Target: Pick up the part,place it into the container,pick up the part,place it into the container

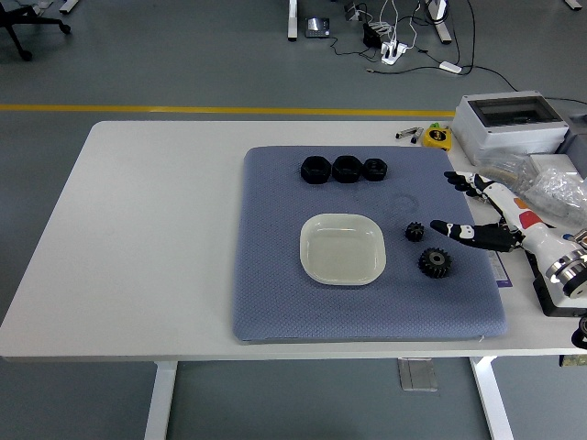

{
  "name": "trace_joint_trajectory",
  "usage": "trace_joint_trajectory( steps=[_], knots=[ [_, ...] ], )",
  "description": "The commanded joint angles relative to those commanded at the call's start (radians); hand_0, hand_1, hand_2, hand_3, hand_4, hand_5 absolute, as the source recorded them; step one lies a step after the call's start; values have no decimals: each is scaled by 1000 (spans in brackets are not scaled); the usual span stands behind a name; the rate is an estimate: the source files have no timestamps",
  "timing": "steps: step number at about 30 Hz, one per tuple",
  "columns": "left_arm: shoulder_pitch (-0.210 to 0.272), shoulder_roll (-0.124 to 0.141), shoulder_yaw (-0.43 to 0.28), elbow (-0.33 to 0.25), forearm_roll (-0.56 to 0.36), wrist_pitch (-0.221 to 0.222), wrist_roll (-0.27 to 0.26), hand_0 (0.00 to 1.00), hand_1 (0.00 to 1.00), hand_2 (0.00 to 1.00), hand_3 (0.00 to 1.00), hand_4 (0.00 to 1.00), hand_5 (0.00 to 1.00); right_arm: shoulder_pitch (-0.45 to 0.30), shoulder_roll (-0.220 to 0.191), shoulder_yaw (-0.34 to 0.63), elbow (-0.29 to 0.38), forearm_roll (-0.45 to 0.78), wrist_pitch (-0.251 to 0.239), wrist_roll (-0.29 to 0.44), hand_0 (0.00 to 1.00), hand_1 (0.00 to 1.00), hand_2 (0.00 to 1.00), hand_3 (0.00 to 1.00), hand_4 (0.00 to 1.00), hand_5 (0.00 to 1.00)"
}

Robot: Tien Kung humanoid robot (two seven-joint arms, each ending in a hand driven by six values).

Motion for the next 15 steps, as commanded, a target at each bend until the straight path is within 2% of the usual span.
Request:
trace_joint_trajectory(
  steps=[6,15],
  knots=[
    [0,-2,8,0,-14,3,-2,705,706,743,656,684,679,57,-27,-86,-17,-173,32,-2,881,853,858,875,998,481],
    [1,-5,24,1,-48,9,-8,705,706,743,657,684,677,116,-46,-195,-58,-129,36,-6,881,852,859,887,998,495]
  ],
)
